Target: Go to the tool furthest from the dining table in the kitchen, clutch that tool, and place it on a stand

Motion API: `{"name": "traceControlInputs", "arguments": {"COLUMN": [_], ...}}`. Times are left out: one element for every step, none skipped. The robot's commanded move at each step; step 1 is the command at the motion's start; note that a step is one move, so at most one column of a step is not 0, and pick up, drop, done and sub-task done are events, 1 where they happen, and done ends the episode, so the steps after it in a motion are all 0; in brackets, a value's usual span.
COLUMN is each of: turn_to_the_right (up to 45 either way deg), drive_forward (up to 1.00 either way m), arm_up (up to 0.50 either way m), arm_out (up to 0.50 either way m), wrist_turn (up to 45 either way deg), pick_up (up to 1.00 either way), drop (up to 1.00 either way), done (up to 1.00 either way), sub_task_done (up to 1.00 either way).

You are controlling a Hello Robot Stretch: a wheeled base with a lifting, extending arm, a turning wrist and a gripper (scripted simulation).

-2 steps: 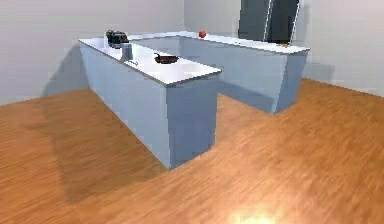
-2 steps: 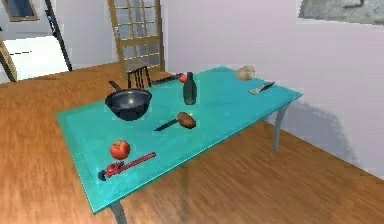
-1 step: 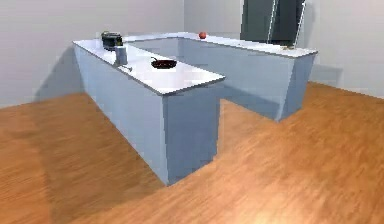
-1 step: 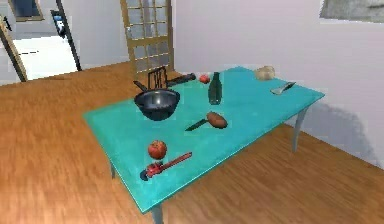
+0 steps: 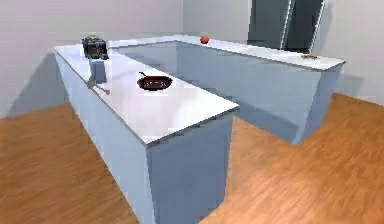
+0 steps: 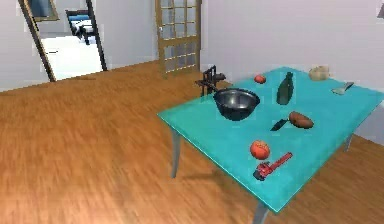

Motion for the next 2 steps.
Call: {"name": "traceControlInputs", "arguments": {"turn_to_the_right": [36.0, 0.0], "drive_forward": [0.00, 1.00], "arm_up": [0.00, 0.00], "arm_out": [0.00, 0.00], "wrist_turn": [0.0, 0.0], "pick_up": [0.00, 0.00], "drop": [0.00, 0.00], "done": [0.00, 0.00], "sub_task_done": [0.00, 0.00]}}
